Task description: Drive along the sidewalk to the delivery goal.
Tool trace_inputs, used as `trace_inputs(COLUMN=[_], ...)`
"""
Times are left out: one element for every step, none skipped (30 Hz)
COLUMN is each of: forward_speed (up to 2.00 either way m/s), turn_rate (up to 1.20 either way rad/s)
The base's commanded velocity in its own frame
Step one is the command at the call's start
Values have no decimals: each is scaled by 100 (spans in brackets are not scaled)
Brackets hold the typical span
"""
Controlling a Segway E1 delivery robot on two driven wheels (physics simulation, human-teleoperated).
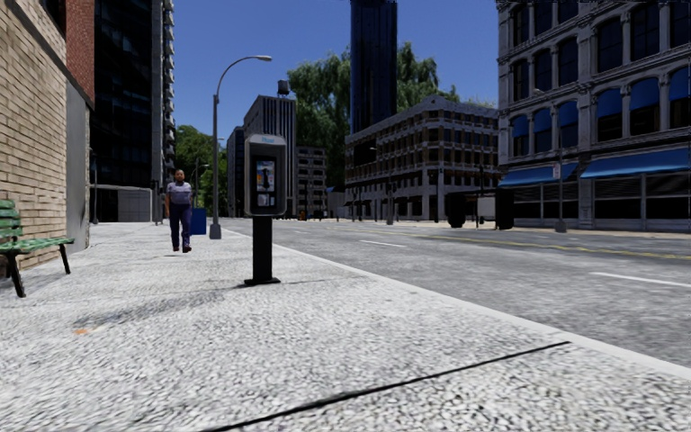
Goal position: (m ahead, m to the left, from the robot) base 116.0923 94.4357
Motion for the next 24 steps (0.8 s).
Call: trace_inputs(forward_speed=[0,0,0,0,0,0,0,0,0,0,0,0,0,0,0,0,0,0,0,0,0,0,0,0], turn_rate=[64,64,63,63,63,68,72,73,73,73,73,73,73,82,92,95,120,120,120,120,120,112,99,96])
